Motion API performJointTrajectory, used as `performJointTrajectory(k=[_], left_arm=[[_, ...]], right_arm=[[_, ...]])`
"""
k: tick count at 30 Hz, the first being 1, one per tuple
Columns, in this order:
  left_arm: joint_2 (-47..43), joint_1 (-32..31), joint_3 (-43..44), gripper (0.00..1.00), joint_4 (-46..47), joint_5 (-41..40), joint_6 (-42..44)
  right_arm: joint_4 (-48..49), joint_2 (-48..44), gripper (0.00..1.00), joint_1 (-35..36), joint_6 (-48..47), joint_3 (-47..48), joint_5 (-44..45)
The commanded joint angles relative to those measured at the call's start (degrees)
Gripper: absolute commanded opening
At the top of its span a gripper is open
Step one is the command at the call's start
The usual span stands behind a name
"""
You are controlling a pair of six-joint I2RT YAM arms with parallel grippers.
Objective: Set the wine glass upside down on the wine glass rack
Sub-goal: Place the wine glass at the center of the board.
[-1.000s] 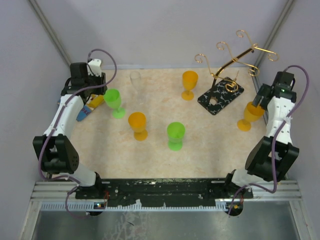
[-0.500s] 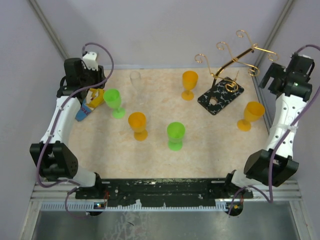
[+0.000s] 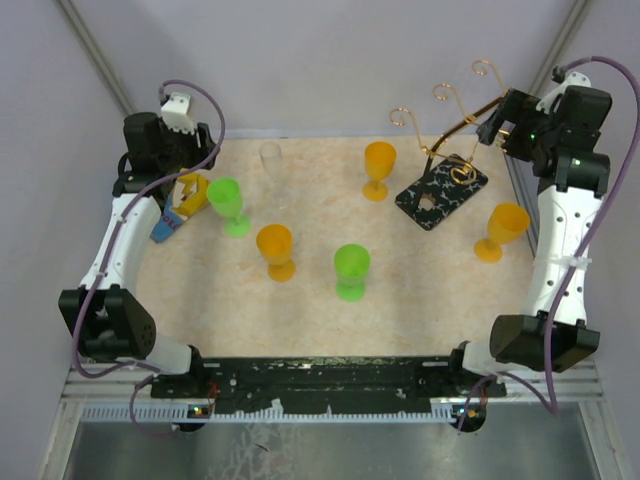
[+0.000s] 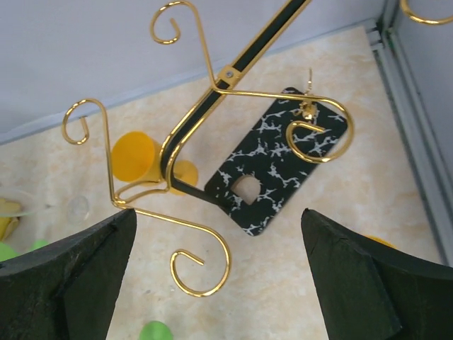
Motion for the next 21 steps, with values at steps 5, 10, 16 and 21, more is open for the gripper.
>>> performJointTrajectory(k=[5,10,16,21], left_arm=[[-1.18,0.2,-0.93,1.0,3.51,1.78,-0.35],[-1.24,0.25,-0.51,1.0,3.85,1.51,-0.17],[-1.08,0.24,0.15,1.0,3.46,0.64,0.36],[-0.91,0.25,0.15,1.0,2.96,0.09,0.41]], right_arm=[[6.72,4.73,0.99,4.19,5.73,-2.6,-3.67],[8.66,8.64,0.99,6.86,6.73,-2.22,-2.96],[10.91,13.69,0.99,7.62,7.37,-0.41,-3.07],[12.45,17.94,0.99,8.34,7.88,0.8,-3.81]])
